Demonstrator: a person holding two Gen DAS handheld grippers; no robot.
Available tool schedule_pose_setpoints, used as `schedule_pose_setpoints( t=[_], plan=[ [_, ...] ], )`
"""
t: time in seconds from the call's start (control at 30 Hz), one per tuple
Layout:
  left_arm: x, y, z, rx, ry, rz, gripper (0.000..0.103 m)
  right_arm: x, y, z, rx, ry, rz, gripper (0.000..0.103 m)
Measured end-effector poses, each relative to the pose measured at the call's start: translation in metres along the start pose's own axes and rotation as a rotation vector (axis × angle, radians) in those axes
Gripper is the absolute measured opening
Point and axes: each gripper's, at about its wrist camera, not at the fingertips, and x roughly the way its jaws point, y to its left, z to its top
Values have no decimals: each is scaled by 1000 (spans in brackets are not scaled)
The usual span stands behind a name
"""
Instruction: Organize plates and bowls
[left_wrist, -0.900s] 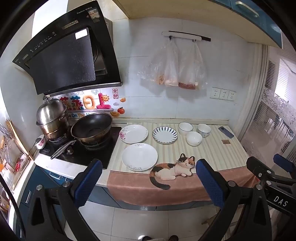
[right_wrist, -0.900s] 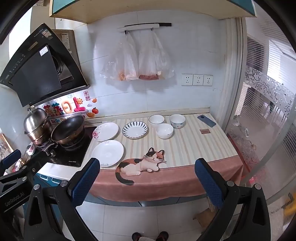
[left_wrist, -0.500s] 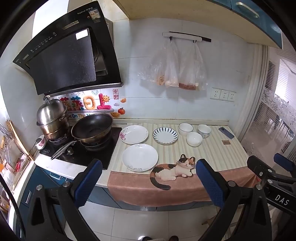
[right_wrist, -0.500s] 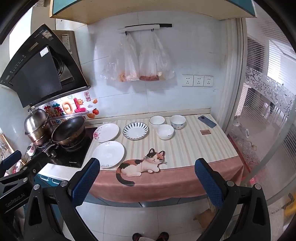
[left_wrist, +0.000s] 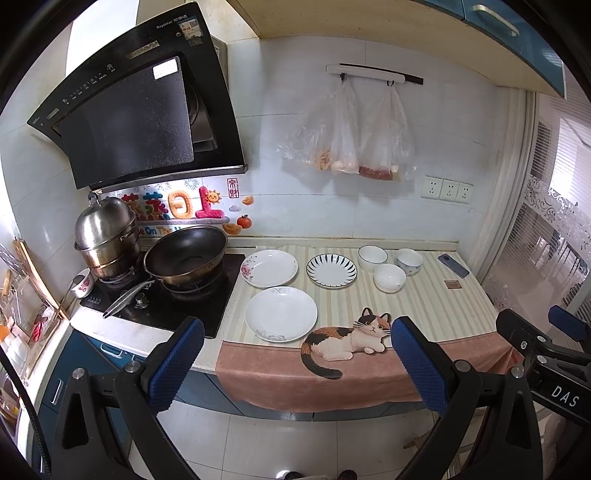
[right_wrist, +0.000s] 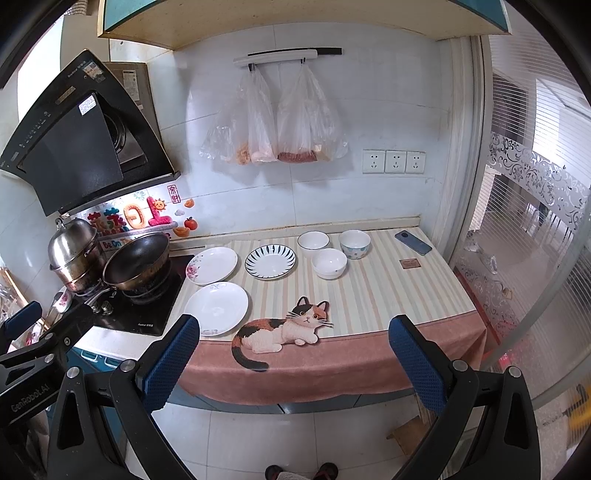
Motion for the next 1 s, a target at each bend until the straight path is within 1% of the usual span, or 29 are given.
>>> schedule_pose_setpoints(
  t=[0.2, 0.6, 1.0],
  plan=[
    [-3, 7, 0, -11, 0, 3, 103, -3, 1, 1, -4, -2, 4, 103],
    [-10, 10, -6, -10, -2, 12, 103, -13, 2, -9, -7, -4, 19, 103],
    [-17, 16, -9, -16, -10, 22, 103, -18, 7, -10, -9, -6, 25, 103]
  ],
)
